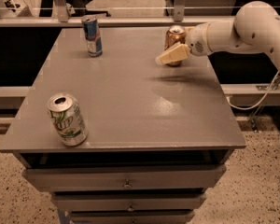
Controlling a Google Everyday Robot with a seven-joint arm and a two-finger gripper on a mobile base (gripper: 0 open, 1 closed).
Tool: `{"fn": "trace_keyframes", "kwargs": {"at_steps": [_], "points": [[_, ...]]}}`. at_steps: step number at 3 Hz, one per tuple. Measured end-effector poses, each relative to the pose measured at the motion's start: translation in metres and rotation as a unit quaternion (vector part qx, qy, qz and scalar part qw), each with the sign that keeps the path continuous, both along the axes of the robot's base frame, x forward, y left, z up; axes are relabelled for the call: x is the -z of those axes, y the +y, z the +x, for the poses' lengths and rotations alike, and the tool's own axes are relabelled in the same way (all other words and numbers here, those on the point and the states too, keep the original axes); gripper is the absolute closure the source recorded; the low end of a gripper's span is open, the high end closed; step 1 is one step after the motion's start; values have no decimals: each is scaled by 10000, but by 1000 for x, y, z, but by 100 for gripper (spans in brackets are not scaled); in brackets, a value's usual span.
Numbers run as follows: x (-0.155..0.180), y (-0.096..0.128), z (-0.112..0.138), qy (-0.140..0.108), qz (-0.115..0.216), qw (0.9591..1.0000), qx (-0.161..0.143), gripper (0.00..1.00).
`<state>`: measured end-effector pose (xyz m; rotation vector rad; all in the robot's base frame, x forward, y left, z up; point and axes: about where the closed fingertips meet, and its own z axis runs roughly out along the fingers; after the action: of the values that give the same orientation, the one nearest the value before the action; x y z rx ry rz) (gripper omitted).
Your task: Move orange can near 7up can
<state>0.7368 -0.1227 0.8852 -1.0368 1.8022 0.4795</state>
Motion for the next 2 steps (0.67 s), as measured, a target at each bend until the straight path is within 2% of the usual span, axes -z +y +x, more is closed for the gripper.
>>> {"fn": "trace_keyframes", "kwargs": {"at_steps": [1, 2], "points": [[4, 2, 4, 227, 354, 9990, 120, 39], [1, 5, 2, 336, 642, 9973, 129, 62]]}}
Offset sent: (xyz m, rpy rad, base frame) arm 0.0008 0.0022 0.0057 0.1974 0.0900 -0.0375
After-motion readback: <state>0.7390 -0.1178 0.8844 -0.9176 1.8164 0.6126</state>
